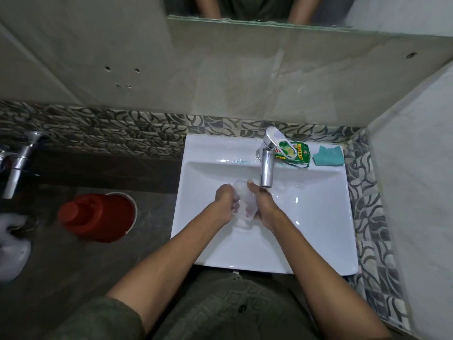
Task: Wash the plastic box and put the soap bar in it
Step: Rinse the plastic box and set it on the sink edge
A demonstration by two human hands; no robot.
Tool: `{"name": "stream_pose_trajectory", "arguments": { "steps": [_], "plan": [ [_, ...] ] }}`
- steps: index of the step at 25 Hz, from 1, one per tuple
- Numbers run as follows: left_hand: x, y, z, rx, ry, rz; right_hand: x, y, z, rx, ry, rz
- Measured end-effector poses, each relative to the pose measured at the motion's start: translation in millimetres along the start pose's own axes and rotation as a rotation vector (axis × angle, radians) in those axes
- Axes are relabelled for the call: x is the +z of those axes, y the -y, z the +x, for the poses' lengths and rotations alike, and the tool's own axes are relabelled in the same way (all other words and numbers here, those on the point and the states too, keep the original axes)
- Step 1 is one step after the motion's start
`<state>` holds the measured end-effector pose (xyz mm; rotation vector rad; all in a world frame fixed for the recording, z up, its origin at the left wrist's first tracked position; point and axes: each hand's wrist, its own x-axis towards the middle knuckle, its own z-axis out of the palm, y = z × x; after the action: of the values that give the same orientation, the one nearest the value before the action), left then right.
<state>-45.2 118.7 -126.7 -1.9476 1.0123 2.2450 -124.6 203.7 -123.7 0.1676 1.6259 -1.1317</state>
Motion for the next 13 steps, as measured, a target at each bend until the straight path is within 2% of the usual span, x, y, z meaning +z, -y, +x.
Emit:
{"name": "stream_pose_trajectory", "arguments": {
  "steps": [2,3,7,9,11,13],
  "plan": [
    [-2,0,1,0.011,-0.030,0.094,2,6,5,0.056,0.053,0.104],
    [-1,1,2,0.025,-0.036,0.131,3,7,8,0.060,0.018,0.122],
    [7,7,10,0.131,-0.022,0.230,1,5,18,-0.065,-0.288,-0.008],
    [14,9,10,0.239,0.005,0.335,-4,3,19,-0.172,-0.380,-0.121],
    [22,11,6,0.329,0.043,0.365,-5,3,16,-0.234,-0.331,-0.090],
    [27,10,3,0.346,0.071,0.299,-10,3,11,-0.234,-0.238,0.013]
  ]
}}
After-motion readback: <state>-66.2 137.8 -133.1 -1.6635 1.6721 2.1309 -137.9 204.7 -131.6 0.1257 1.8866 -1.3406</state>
